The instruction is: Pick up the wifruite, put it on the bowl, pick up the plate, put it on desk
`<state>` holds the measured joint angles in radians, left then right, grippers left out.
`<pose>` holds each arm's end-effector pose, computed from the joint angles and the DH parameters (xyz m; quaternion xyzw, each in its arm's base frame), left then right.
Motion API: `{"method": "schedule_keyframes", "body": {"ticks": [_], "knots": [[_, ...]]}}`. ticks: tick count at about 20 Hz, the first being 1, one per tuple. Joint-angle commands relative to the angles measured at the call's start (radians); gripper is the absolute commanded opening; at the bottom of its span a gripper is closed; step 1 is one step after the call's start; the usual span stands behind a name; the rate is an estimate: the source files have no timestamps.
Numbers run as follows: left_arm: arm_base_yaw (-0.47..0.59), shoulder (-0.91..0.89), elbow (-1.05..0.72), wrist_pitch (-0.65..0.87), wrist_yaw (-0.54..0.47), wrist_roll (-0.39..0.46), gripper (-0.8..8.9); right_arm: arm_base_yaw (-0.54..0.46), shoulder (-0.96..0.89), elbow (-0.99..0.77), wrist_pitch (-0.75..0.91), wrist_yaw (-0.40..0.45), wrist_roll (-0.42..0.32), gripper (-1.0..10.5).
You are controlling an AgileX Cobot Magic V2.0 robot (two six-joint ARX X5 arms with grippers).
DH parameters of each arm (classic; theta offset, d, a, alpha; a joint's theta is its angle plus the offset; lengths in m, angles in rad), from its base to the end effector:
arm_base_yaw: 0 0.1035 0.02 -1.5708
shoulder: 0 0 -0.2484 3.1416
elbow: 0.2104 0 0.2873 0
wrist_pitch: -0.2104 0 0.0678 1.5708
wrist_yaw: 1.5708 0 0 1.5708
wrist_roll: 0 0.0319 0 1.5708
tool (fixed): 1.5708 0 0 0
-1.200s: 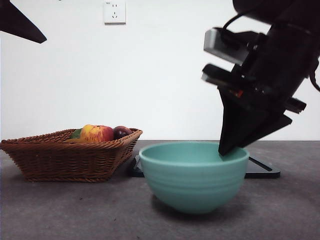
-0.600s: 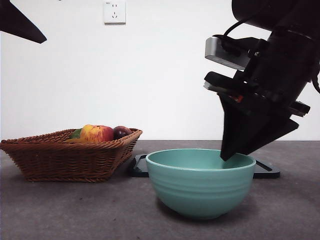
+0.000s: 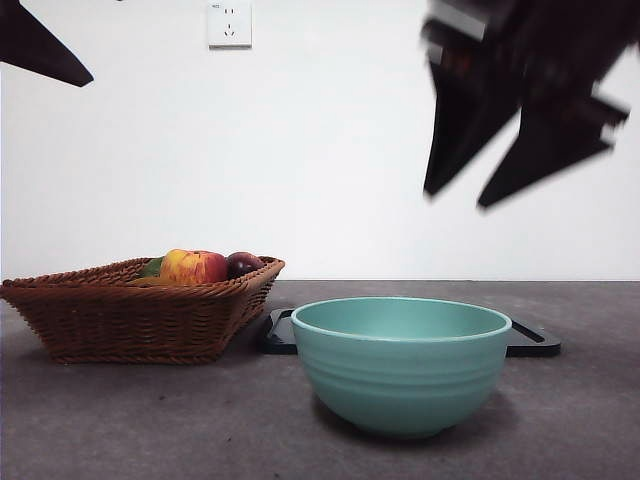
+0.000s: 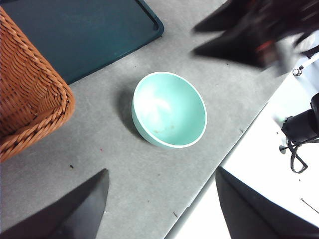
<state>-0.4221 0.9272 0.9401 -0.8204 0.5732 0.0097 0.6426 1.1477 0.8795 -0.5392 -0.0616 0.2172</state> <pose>0.1904 -0.1045 0.2975 -0.0257 0.3896 -0.4409 0.8082 0.2179 0.1656 0.2414 -0.0183 0.4085 0.2745 0.8703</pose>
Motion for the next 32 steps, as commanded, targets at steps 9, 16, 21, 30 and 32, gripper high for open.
{"method": "schedule_keyframes", "body": {"ticks": [9, 16, 21, 30, 32], "knots": [[-0.005, 0.005, 0.013, 0.010, 0.003, 0.010, 3.40, 0.009, -0.312, 0.091, -0.280, -0.077, 0.004, 2.7], [-0.005, 0.005, 0.013, 0.000, 0.003, 0.008, 3.40, 0.010, -0.387, 0.091, -0.354, -0.099, 0.003, 2.7], [-0.005, 0.005, 0.013, 0.000, 0.003, 0.008, 3.40, 0.010, -0.385, 0.091, -0.355, -0.098, 0.003, 2.7], [-0.005, 0.005, 0.013, 0.001, 0.003, 0.008, 0.02, 0.010, -0.385, 0.091, -0.389, -0.097, 0.003, 0.3], [-0.005, 0.005, 0.013, 0.001, 0.003, 0.008, 0.08, 0.010, -0.385, 0.091, -0.390, -0.096, 0.003, 0.1]]}}
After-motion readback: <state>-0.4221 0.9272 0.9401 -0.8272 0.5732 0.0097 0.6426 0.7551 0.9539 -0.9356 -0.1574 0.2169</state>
